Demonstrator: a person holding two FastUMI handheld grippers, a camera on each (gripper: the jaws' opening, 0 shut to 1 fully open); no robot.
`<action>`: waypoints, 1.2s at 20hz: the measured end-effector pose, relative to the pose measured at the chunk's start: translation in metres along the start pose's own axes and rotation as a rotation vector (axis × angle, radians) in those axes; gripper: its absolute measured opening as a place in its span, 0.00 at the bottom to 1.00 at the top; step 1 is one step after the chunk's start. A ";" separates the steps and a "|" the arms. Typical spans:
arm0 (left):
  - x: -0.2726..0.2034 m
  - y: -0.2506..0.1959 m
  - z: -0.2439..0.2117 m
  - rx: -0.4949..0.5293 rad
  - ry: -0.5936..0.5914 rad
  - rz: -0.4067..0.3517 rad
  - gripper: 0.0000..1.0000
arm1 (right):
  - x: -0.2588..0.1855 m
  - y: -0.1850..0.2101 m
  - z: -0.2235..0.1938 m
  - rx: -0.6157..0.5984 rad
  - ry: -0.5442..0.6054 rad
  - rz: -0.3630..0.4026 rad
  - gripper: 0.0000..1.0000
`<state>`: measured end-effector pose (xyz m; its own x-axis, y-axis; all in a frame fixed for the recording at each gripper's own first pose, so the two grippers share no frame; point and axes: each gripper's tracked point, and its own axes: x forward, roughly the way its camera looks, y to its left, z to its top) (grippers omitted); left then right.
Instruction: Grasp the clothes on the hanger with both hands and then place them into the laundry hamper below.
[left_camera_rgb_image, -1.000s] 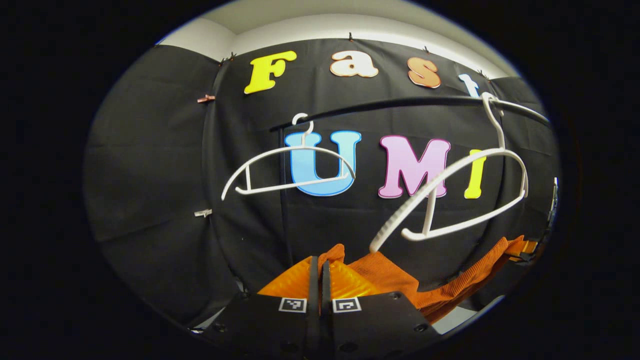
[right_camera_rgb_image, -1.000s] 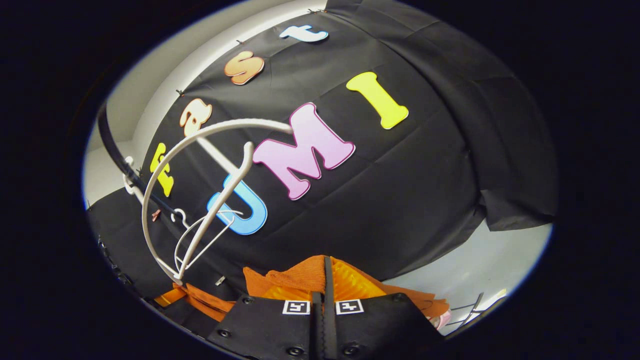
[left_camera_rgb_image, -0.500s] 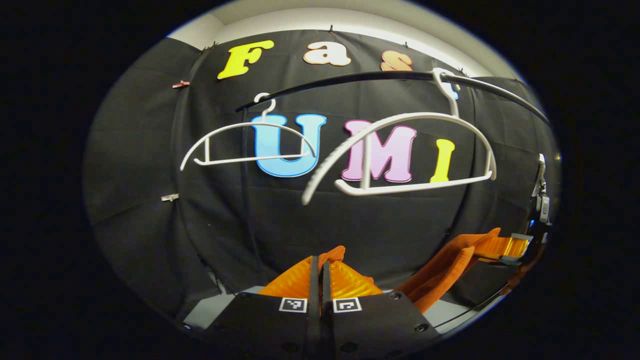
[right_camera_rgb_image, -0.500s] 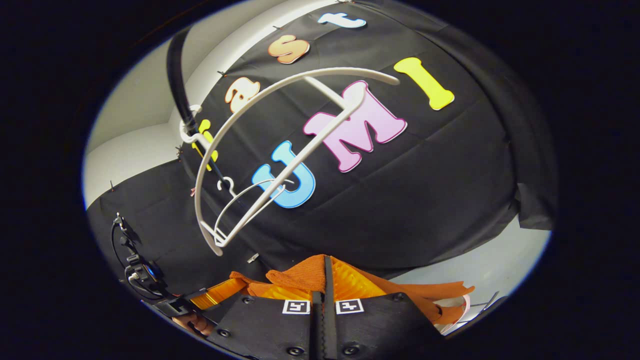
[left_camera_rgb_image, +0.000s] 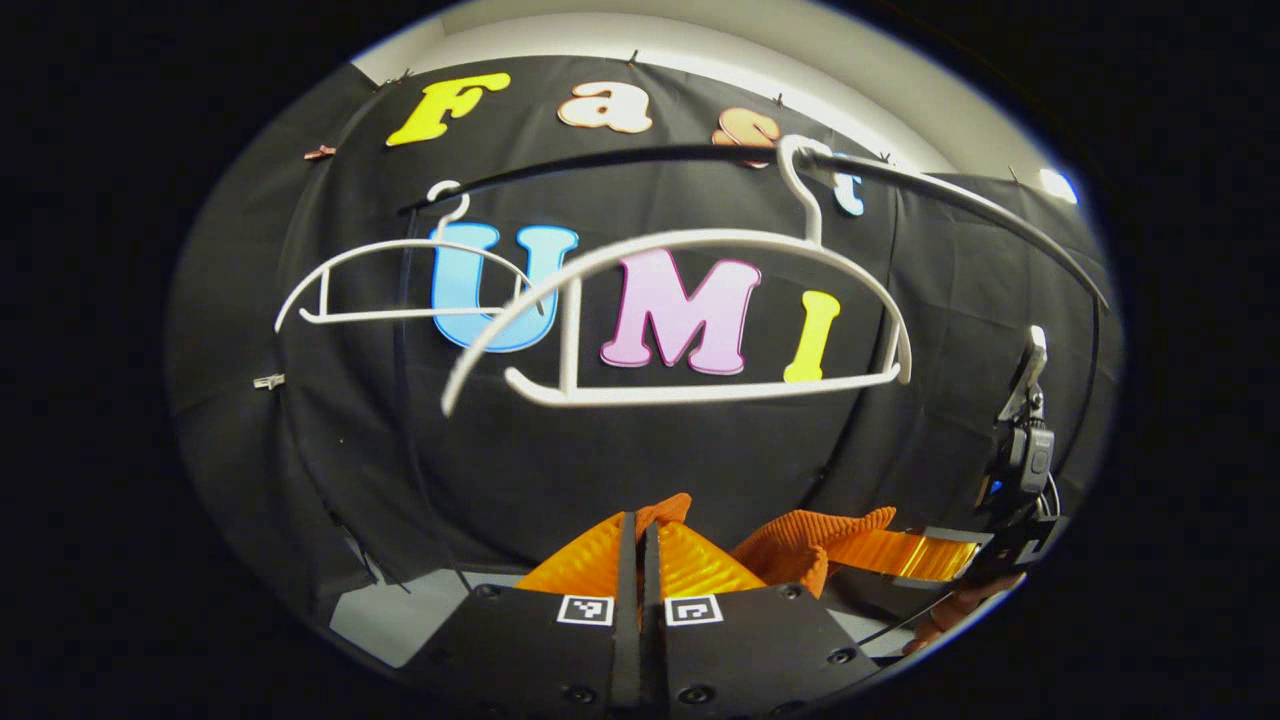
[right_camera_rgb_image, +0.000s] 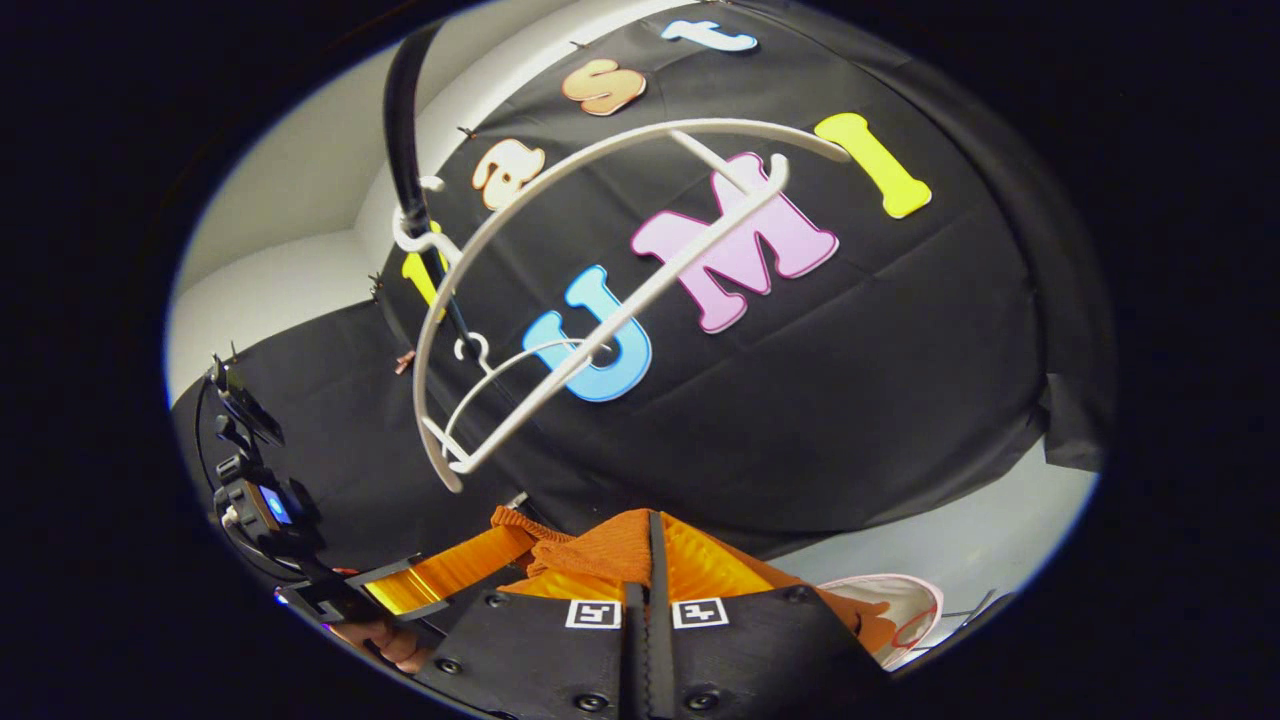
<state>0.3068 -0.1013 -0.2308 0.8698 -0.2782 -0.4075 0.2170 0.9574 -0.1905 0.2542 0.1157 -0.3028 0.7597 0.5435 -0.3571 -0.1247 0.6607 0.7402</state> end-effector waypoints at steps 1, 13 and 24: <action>0.006 -0.001 -0.015 0.009 0.026 -0.007 0.03 | 0.002 -0.012 -0.009 -0.014 0.022 -0.029 0.04; 0.062 0.044 -0.206 0.101 0.374 0.137 0.05 | 0.009 -0.147 -0.119 -0.286 0.316 -0.344 0.09; 0.048 0.069 -0.204 0.107 0.369 0.236 0.88 | -0.003 -0.168 -0.104 -0.385 0.302 -0.497 0.98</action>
<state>0.2731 -0.0649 -0.4461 0.6893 -0.0417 -0.7233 0.0934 0.9951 0.0317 0.2059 0.0568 -0.4855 0.5816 0.2124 -0.7853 -0.0684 0.9747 0.2130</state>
